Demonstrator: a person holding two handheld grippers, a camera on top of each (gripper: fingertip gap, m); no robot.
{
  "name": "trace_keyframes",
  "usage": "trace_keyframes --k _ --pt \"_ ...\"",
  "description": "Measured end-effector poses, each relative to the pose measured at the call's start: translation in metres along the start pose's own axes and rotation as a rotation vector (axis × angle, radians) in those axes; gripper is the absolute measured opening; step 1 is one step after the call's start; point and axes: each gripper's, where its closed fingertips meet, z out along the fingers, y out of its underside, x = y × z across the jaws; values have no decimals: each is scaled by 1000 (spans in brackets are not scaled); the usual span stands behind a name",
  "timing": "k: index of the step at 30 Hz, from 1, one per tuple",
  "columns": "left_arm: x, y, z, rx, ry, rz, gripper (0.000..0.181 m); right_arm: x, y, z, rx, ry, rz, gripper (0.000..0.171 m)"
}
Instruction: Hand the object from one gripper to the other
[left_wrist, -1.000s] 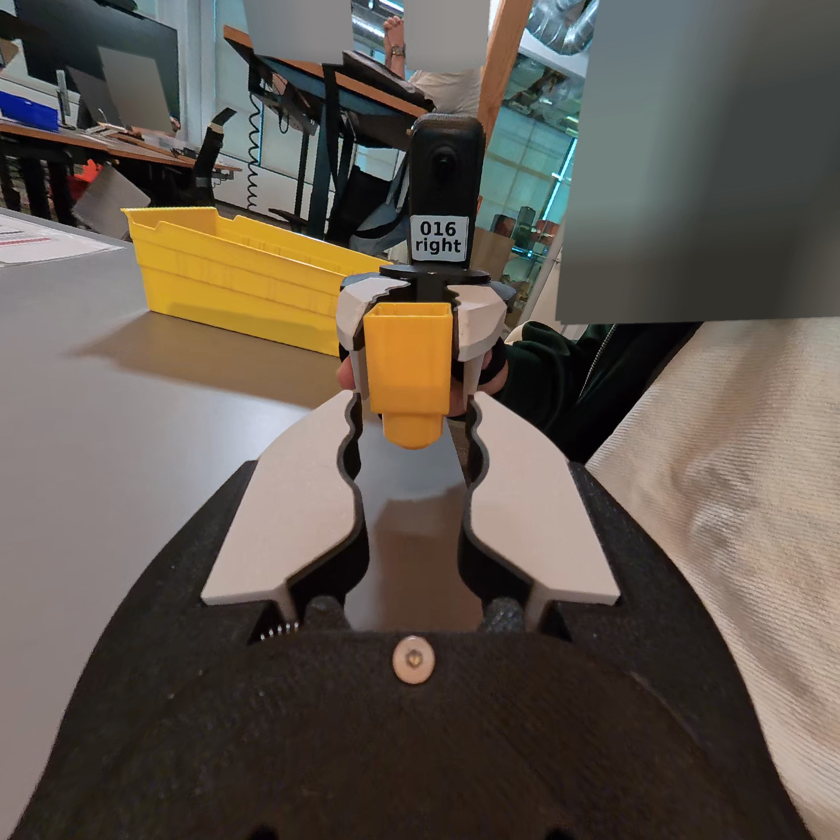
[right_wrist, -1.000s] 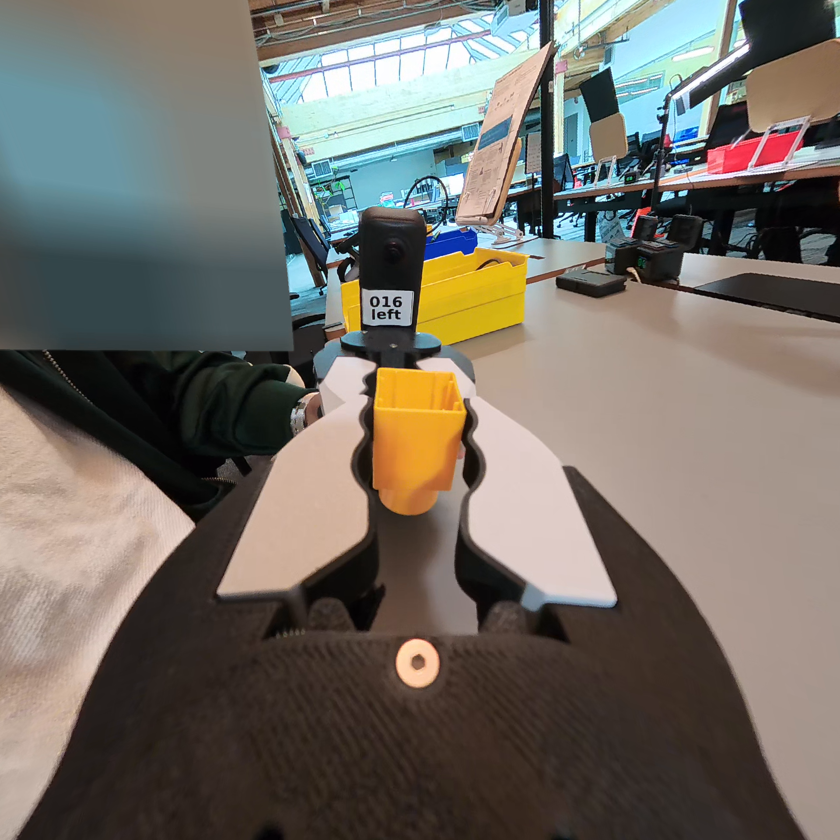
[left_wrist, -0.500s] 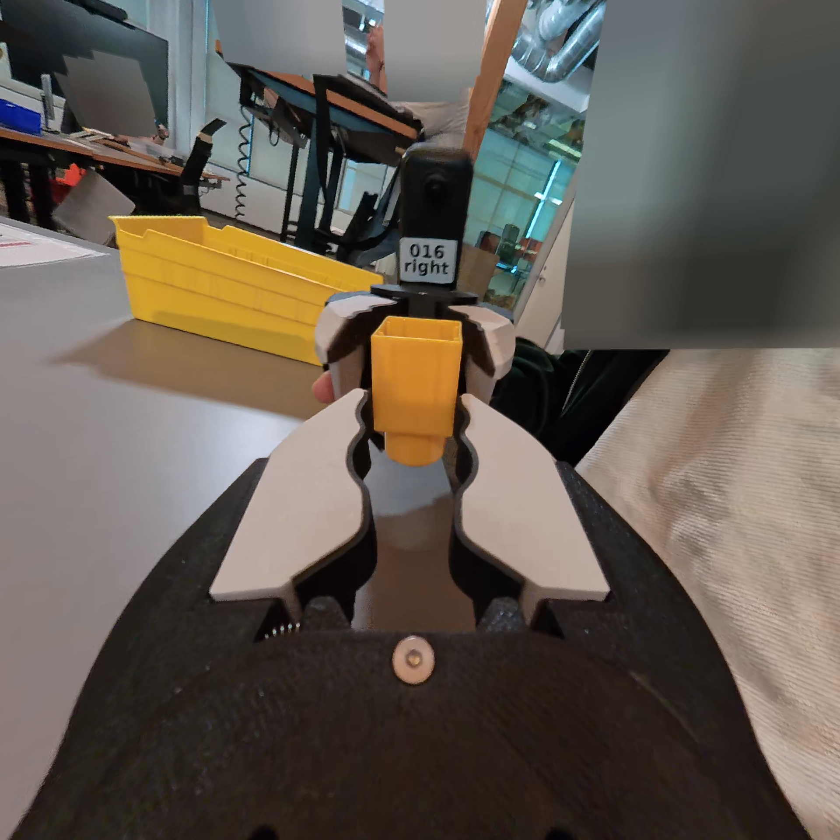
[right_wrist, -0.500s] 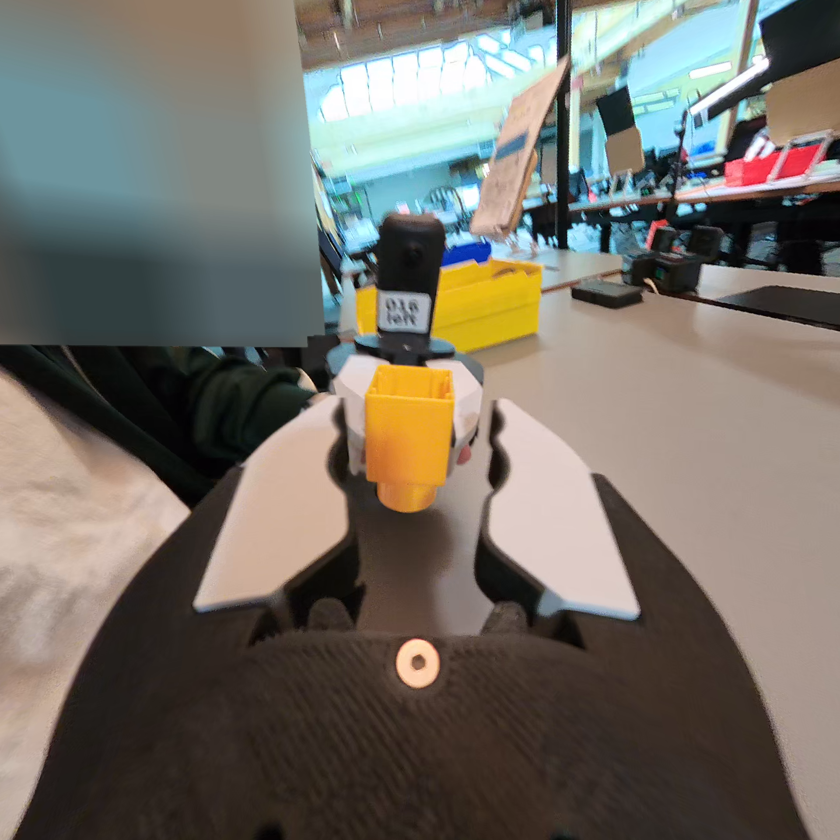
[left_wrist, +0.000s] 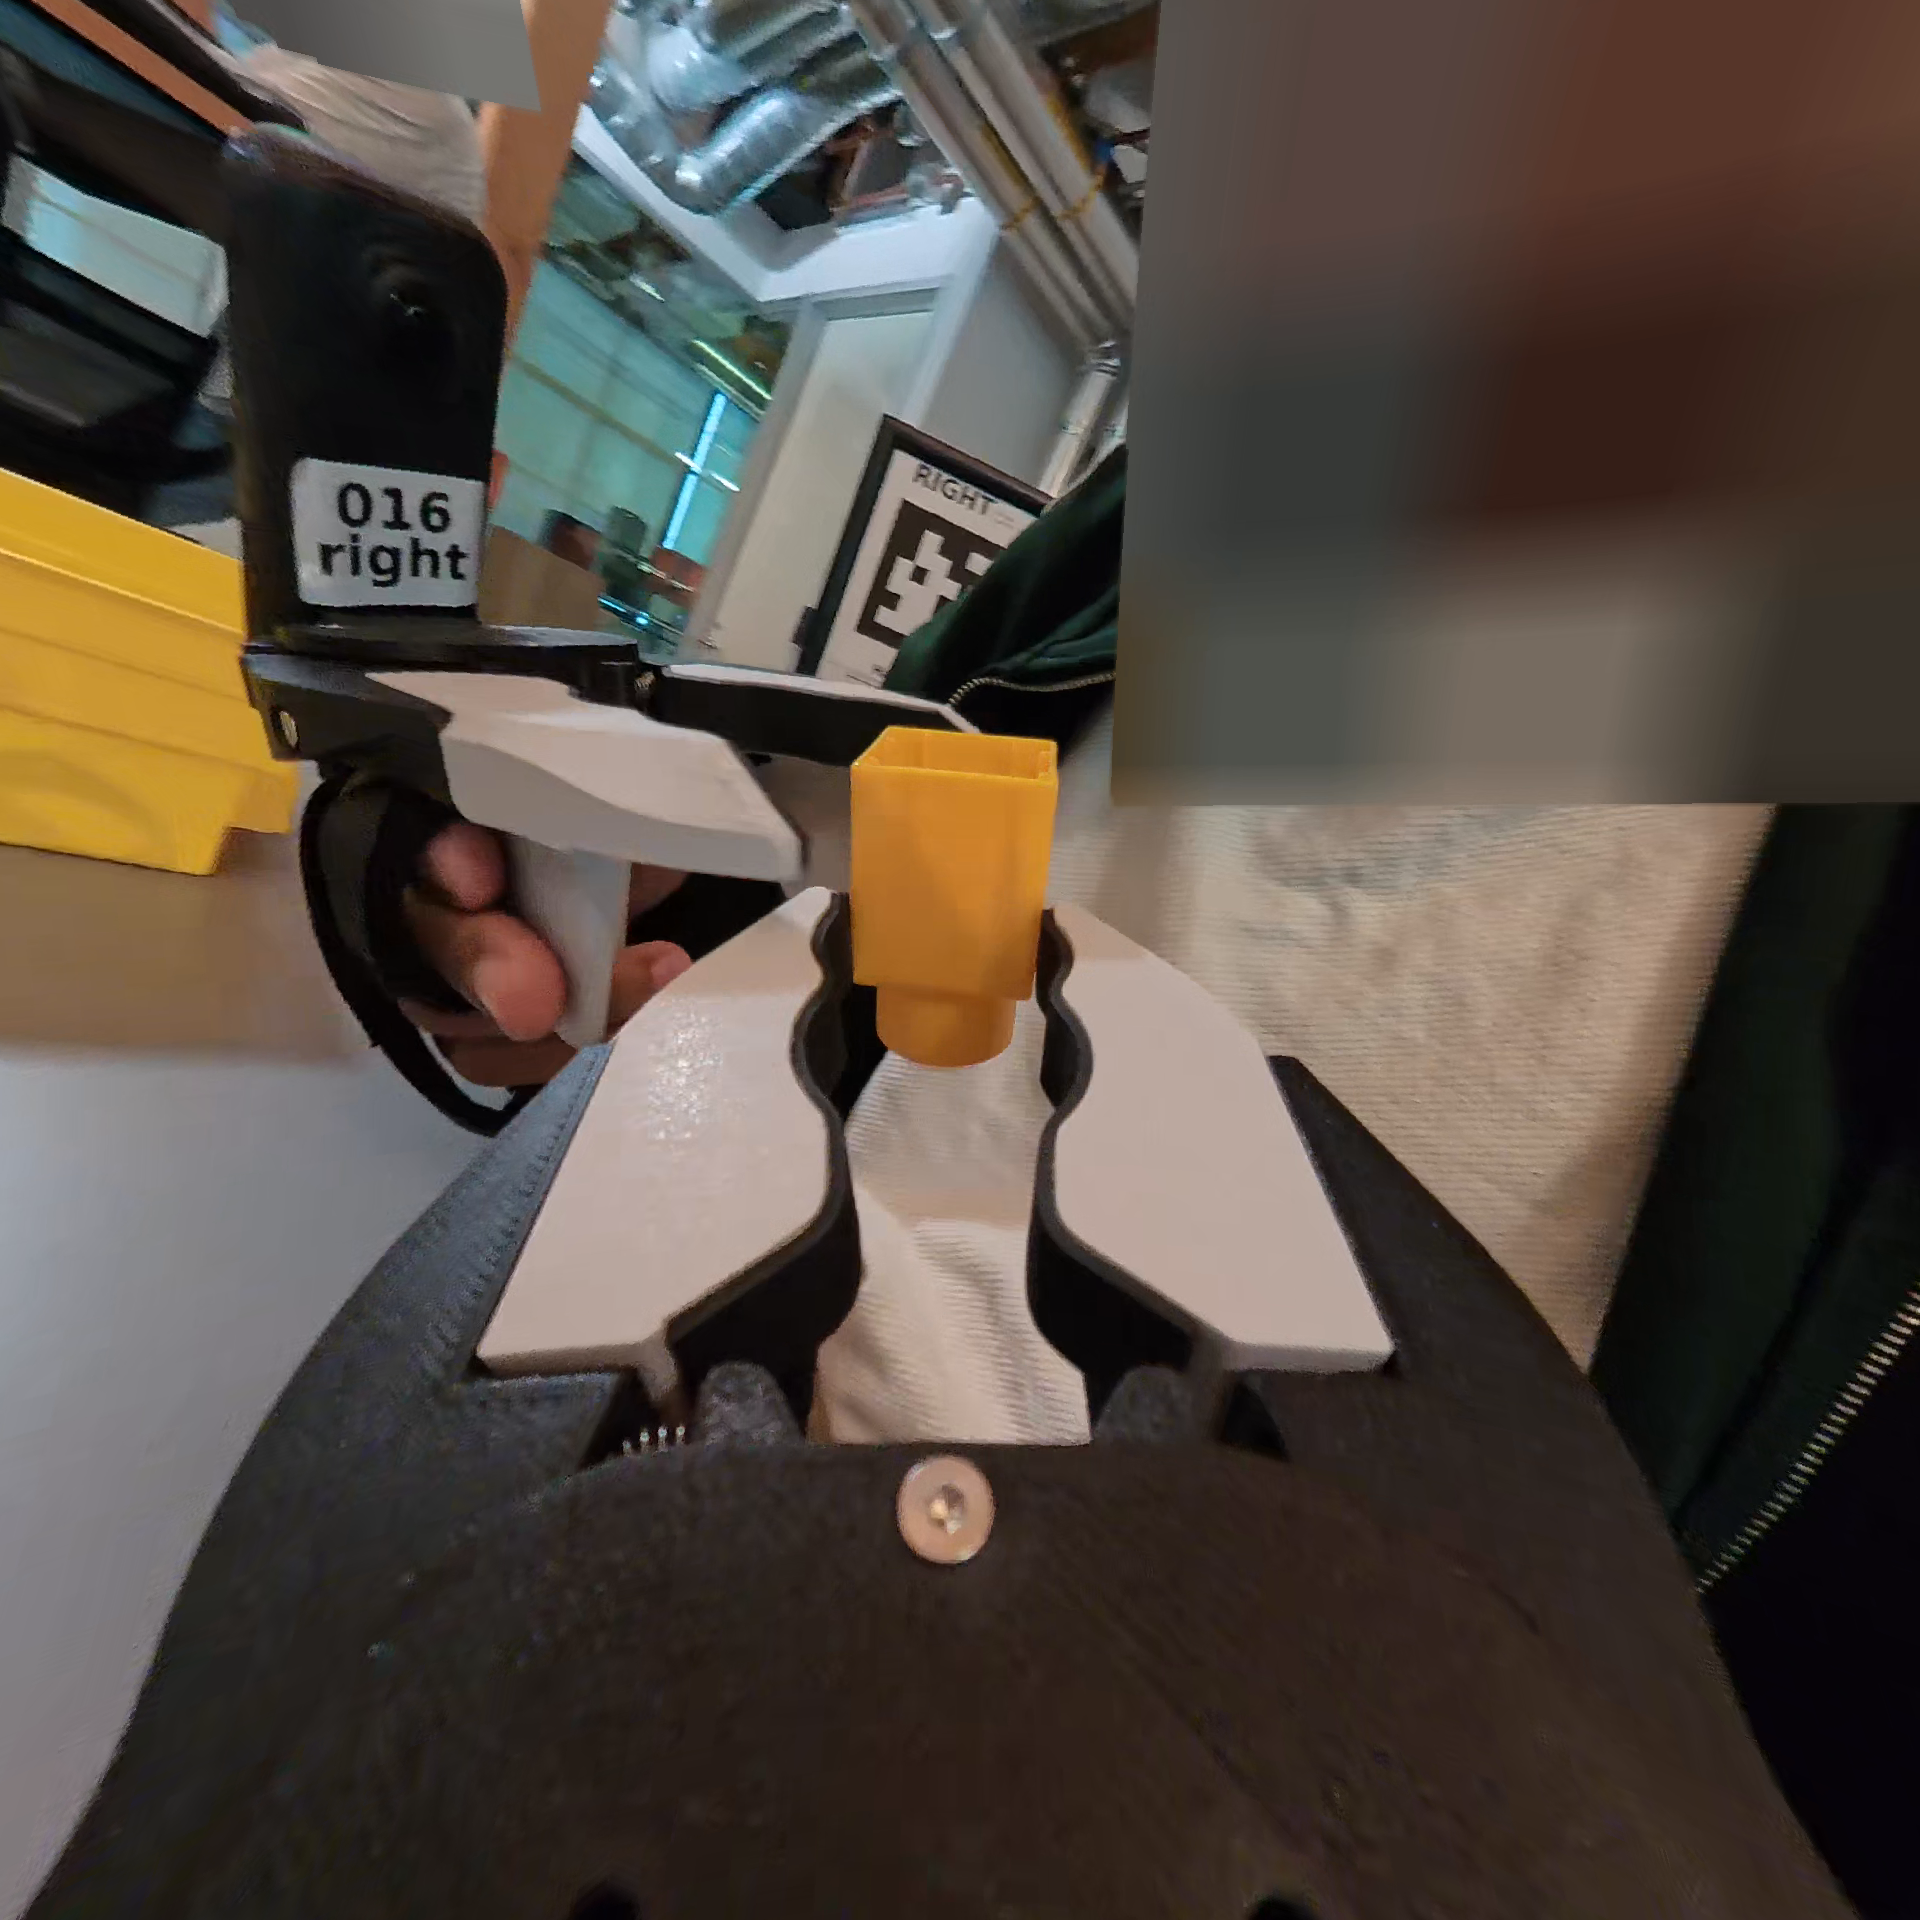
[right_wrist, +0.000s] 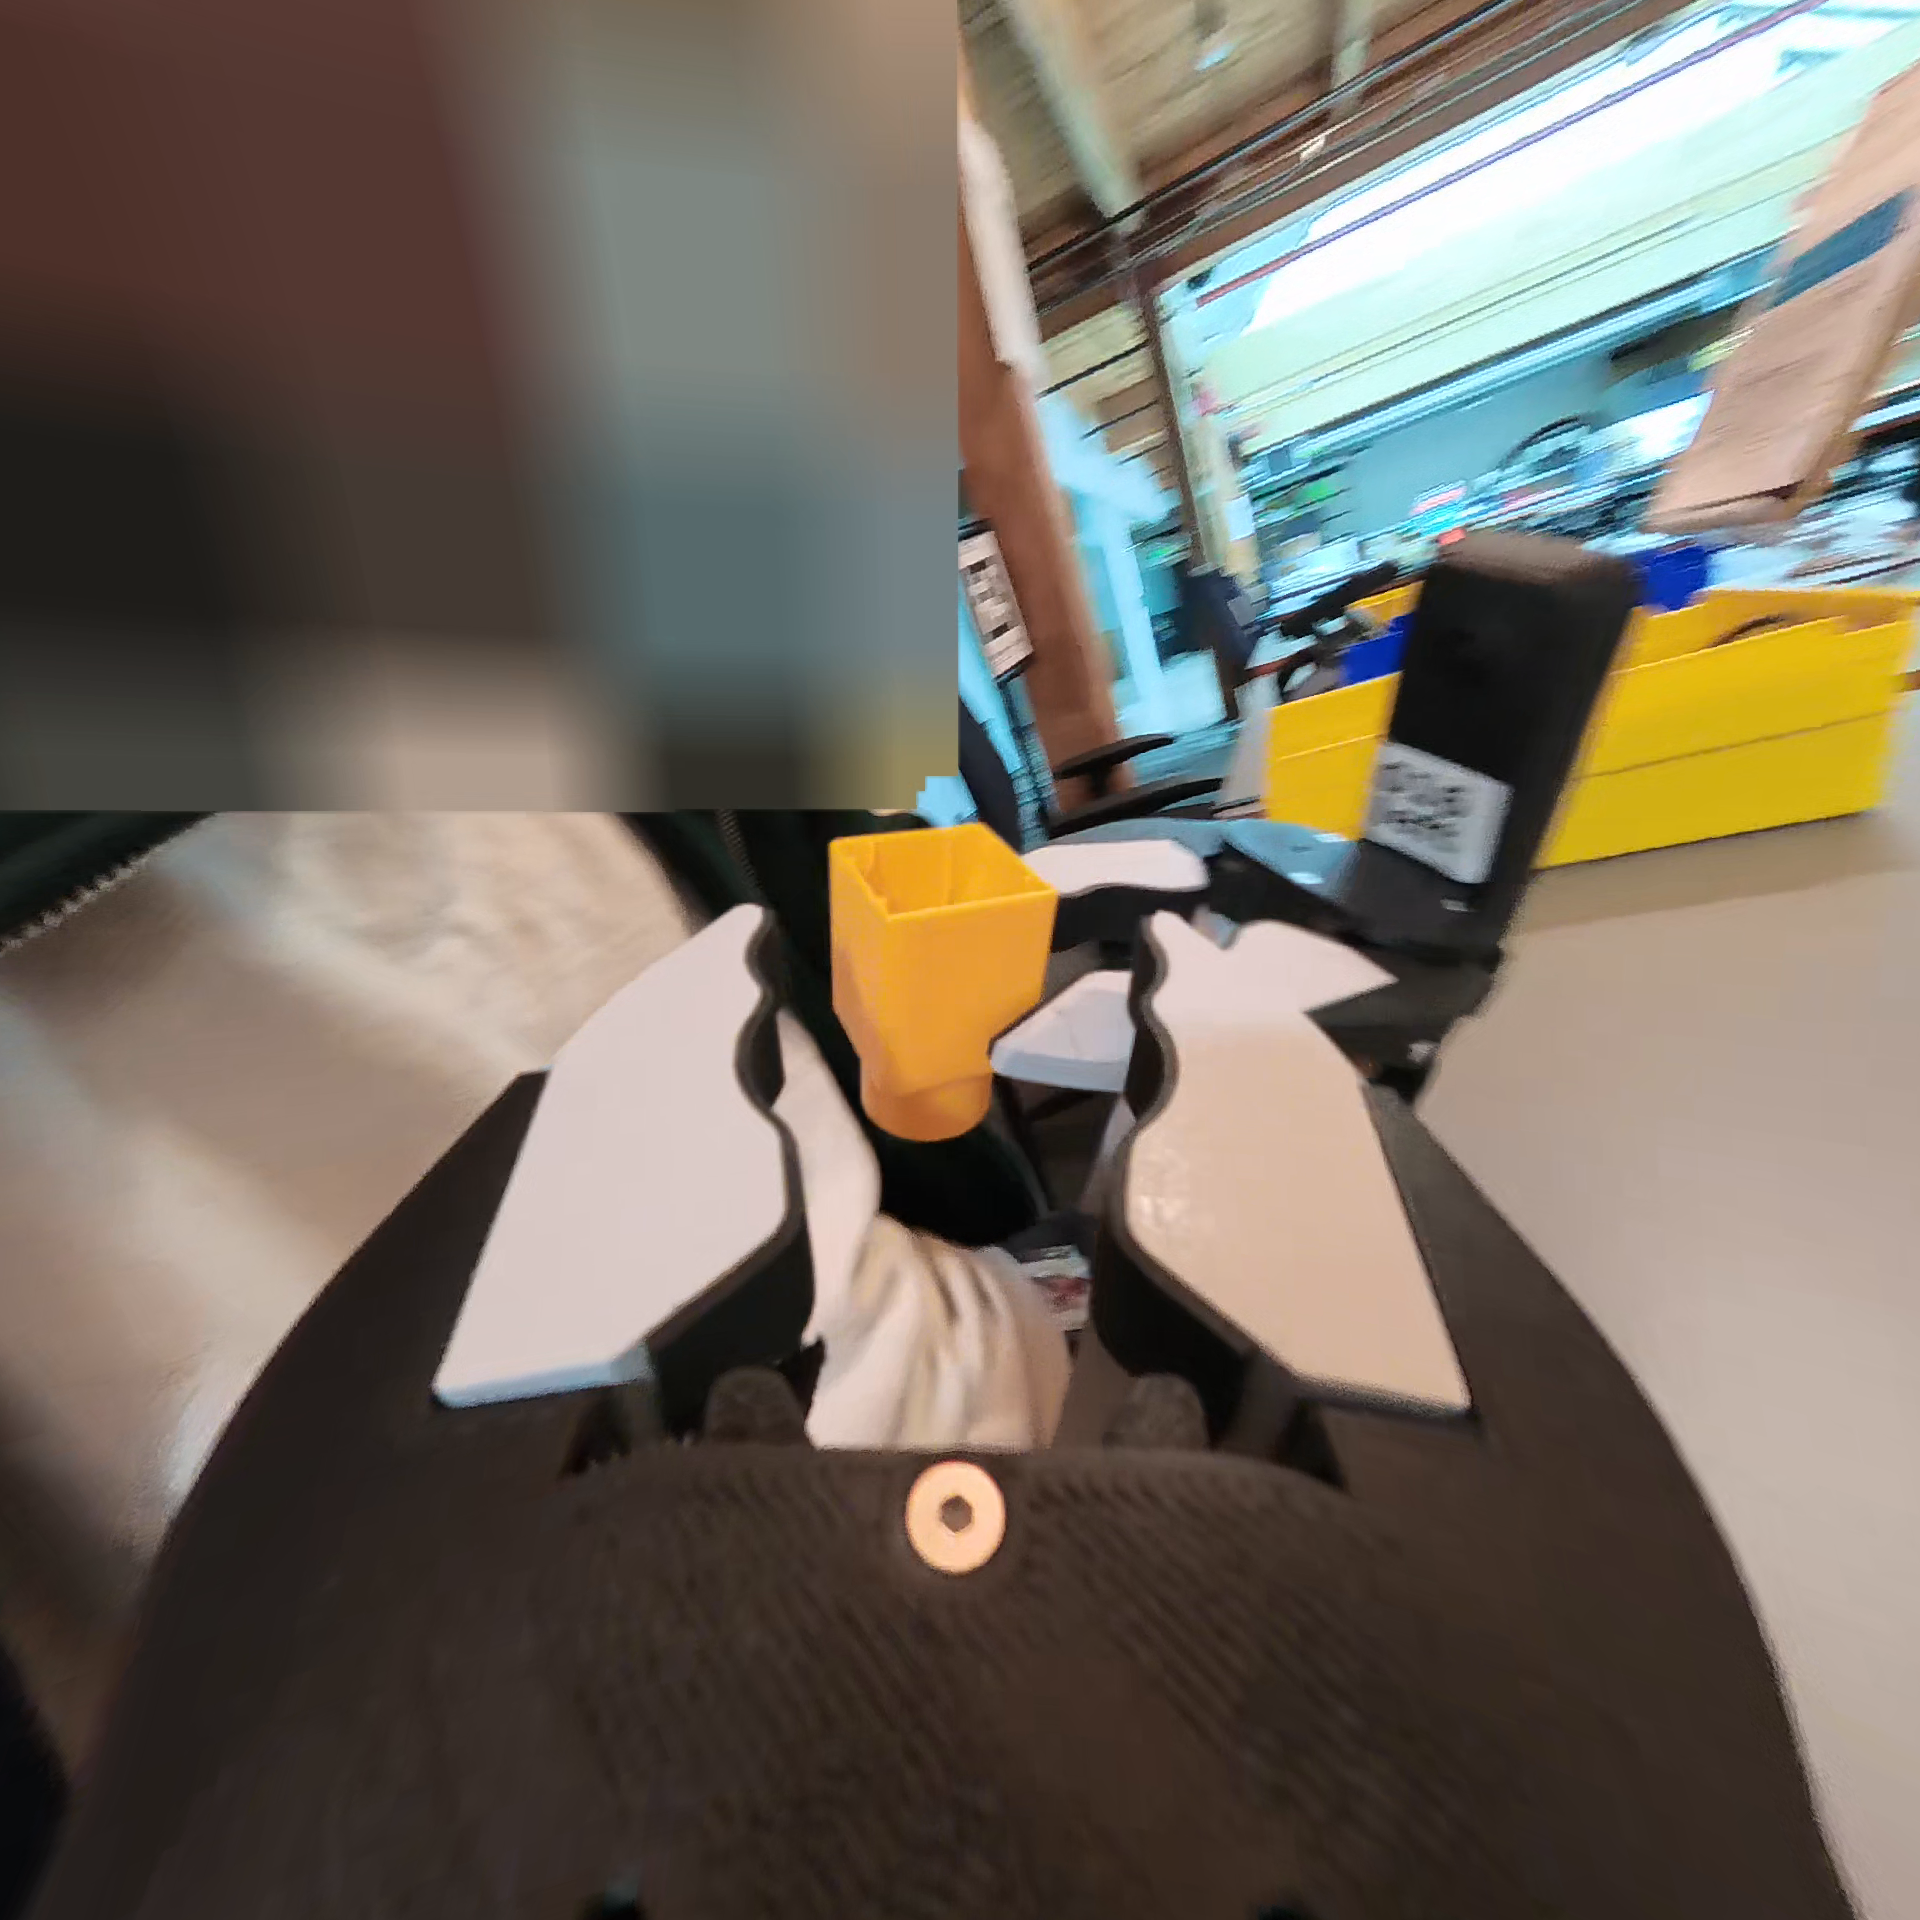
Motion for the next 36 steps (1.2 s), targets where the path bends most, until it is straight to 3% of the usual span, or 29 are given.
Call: trace_keyframes --k 8,13,15,18,23,30,36 --pt "11 9 7 -41 88 -40 33 -19 9 12 -40 -120 6 39" --pt "9 6 7 -16 87 -55 34 -16 7 10 -30 -111 5 36" --pt "0 2 2 14 27 -51 36 -9 2 6 -6 -67 0 36" --pt "-30 1 -10 11 -175 -16 55 15 -8 -8 34 96 -30 35" --pt "-75 11 -36 -158 -576 195 59 54 -7 -30 -19 425 -132 36" --pt "-72 -1 -37 -174 -660 378 51 65 7 -28 -118 520 -179 36" --pt "-68 -11 -44 -115 -668 378 33 68 10 -28 -136 547 -185 36"
